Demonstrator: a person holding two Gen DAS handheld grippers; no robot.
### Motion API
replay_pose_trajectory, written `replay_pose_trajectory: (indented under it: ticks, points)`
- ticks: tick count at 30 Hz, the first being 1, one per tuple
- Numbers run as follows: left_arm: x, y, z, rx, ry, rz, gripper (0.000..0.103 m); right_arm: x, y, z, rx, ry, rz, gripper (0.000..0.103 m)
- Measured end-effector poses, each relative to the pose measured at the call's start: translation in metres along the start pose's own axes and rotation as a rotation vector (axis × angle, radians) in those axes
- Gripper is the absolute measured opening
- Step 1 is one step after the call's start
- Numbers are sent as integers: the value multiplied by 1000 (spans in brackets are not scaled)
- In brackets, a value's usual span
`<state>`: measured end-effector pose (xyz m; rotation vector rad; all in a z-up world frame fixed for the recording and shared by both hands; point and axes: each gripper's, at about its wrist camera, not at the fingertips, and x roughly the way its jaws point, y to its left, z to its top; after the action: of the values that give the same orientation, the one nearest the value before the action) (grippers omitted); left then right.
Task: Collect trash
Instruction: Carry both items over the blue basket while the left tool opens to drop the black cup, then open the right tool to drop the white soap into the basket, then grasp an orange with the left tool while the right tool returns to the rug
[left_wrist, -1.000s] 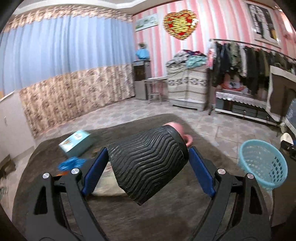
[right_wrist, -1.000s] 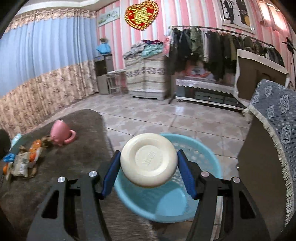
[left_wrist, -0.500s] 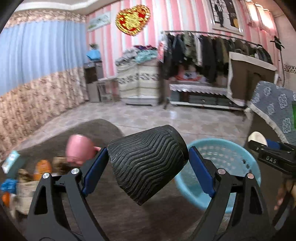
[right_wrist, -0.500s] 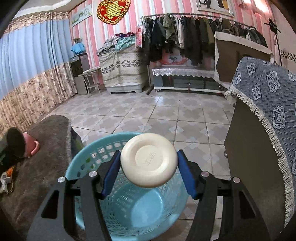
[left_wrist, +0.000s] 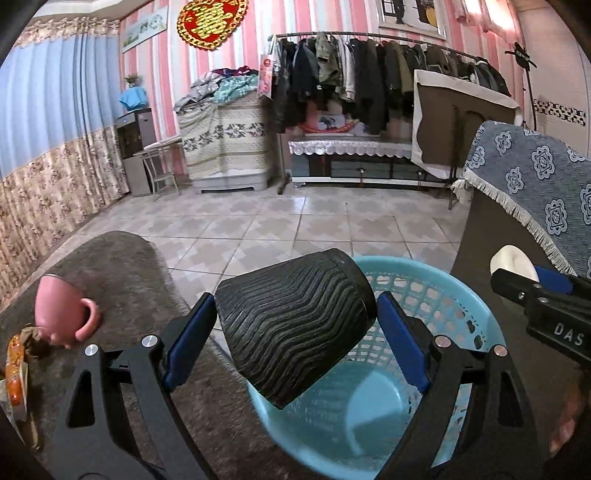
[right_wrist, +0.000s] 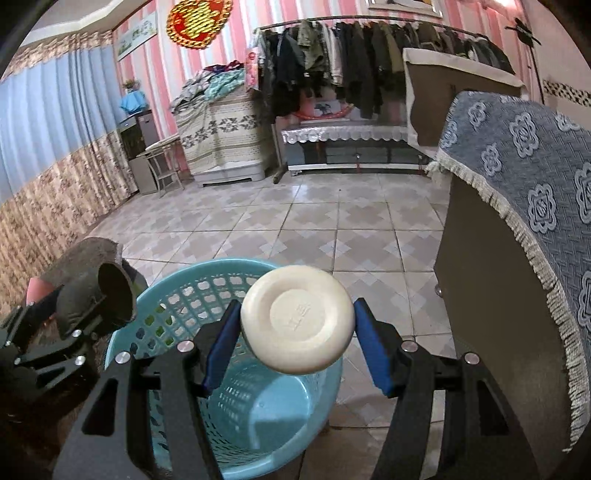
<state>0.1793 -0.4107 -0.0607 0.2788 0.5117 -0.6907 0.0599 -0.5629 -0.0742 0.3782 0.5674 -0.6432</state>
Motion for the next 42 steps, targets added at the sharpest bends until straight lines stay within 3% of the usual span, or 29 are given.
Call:
replay_pose_trajectory:
  ticks: [5,8,15,27,28,29,34,42]
  points:
    - [-6,4,6,-15,-18,14,98,0,1,0,-3,4,-7,61]
    - [-13,13,12,-30,-33,46,98,0,6,1,-12,4,-4,61]
    - [-41,62,10,-96,-61,211,98,-1,21,-2,-50,13,16,61]
    - [-89,118,-10,-170,-66,355,98,-1,69,-9,-158,22,57,61]
    - [-92,123,-12,-182,-62,357,98,-2,70,-9,-154,23,66,64]
    - [-94,128,-14,-192,-59,360,98,-3,71,-10,-145,18,76,76]
    - [-113,143,-24,-220,-64,402,98,-13,70,-5,-133,-22,65,87]
    - [-163,179,-49,-281,-80,471,98,-27,99,-6,-192,-56,128,89]
